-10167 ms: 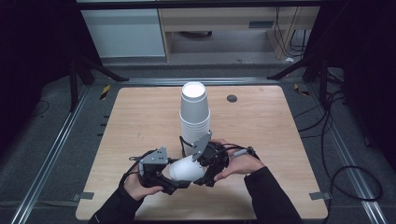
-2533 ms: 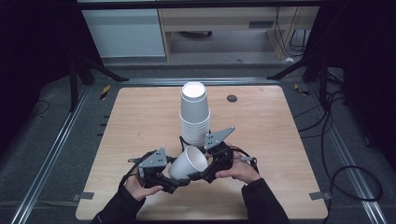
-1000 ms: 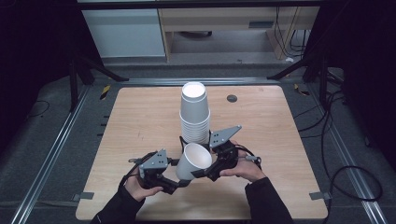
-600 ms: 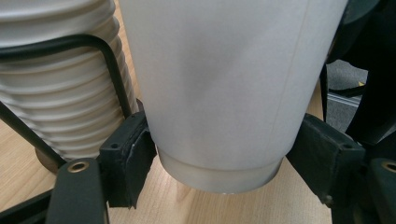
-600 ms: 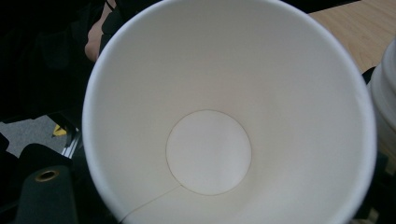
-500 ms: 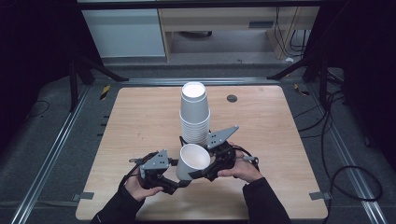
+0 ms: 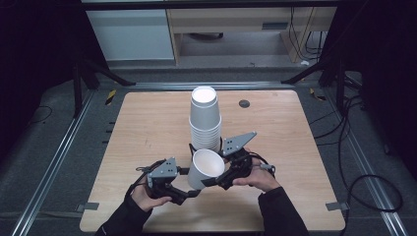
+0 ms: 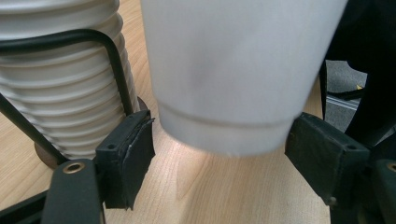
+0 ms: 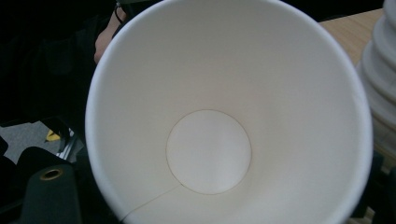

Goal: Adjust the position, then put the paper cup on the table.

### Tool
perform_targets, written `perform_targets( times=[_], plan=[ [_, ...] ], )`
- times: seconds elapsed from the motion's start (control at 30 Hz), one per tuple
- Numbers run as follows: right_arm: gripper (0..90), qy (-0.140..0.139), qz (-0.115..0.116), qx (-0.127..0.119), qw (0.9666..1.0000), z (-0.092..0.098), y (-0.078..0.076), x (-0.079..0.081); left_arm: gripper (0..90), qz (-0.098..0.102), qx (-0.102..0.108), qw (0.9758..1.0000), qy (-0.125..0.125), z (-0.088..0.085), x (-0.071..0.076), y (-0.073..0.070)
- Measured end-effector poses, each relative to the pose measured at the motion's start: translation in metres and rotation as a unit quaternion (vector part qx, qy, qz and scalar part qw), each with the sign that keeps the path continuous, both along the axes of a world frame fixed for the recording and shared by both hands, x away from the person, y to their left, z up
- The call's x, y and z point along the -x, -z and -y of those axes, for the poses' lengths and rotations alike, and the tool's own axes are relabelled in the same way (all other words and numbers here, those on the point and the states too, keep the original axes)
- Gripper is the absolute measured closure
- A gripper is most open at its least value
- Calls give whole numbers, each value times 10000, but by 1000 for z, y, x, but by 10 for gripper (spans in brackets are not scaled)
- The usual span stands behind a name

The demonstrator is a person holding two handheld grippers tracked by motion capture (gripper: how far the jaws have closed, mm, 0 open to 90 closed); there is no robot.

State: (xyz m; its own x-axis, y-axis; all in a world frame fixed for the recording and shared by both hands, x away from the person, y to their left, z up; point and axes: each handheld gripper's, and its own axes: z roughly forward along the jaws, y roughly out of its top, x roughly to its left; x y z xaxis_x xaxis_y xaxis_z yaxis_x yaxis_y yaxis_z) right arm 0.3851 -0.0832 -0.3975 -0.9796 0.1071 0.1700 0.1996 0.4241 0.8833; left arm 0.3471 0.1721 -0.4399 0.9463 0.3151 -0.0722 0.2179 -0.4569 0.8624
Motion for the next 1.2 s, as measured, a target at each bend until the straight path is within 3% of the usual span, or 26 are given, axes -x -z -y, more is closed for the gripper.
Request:
perform_targets(
  times=[0.4,0.63,0.73,0.87,1.0,1.1,1.2],
  plan=[
    [173,263,229,-57,9994,24,-16,5,219,-29,23,9997,-250,-17,-6,0],
    [173,633,317,29,9975,49,-20,8,221,-60,92,9978,-653,-37,-14,-1],
    [173,838,347,47,9959,61,-21,8,221,-91,110,9947,-1016,-51,-20,-1],
    [173,1204,408,200,9917,78,-19,9,221,-147,107,9899,-1404,-64,-27,2],
    [173,1660,430,257,9848,98,-15,7,217,-185,155,9840,-1765,-74,-31,4],
    [173,2024,446,282,9779,111,-15,3,215,-183,156,9799,-1979,-82,-34,5],
    [172,2407,480,359,9688,124,-15,-2,215,-207,141,9766,-2135,-87,-35,6]
  ],
)
